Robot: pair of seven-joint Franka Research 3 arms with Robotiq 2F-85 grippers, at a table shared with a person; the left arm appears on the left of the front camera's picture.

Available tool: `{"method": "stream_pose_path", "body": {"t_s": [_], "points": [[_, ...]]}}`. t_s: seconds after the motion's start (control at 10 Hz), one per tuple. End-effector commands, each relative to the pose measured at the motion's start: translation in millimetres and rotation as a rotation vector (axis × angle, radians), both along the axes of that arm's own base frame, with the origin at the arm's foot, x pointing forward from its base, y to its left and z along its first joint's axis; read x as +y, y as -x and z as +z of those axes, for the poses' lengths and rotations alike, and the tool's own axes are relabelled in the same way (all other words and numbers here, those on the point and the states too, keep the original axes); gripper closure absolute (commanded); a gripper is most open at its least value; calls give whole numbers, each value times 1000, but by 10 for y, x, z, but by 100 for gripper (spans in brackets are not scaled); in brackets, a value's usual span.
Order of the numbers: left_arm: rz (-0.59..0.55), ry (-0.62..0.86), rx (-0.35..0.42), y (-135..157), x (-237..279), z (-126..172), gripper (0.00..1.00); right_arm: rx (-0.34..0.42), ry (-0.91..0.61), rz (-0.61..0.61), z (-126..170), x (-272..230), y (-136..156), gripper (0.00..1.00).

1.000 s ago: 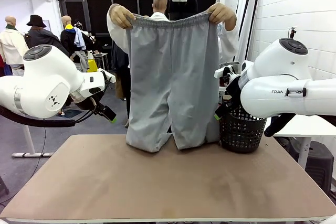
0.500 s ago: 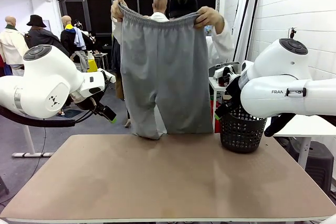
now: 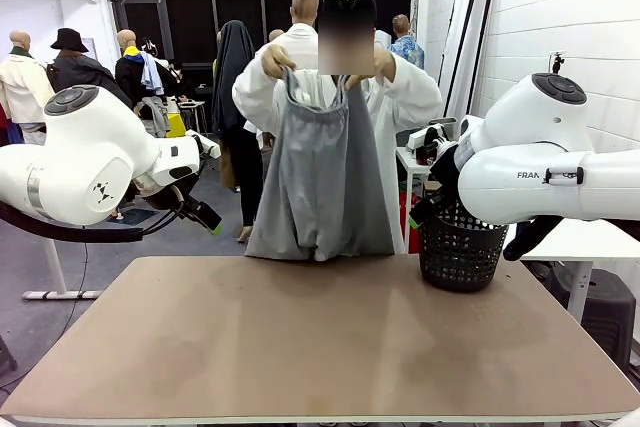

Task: Fold the training pants.
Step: Grab both ends of the Training pants handed by a person.

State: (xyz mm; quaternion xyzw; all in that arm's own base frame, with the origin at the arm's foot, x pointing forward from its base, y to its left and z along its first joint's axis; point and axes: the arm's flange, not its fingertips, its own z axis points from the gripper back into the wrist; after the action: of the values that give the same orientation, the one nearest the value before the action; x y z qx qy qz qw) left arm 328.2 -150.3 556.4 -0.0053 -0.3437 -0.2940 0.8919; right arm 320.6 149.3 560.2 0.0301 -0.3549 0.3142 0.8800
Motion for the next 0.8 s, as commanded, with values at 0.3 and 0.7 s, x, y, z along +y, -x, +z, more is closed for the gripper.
{"method": "stream_pose_path", "body": {"t_s": [0.3, 0.7], "points": [[-1, 6, -8, -7, 6, 12, 0, -4, -5, 5, 0, 15, -6, 0], [-1, 6, -8, -7, 6, 12, 0, -4, -5, 5, 0, 15, -6, 0]]}}
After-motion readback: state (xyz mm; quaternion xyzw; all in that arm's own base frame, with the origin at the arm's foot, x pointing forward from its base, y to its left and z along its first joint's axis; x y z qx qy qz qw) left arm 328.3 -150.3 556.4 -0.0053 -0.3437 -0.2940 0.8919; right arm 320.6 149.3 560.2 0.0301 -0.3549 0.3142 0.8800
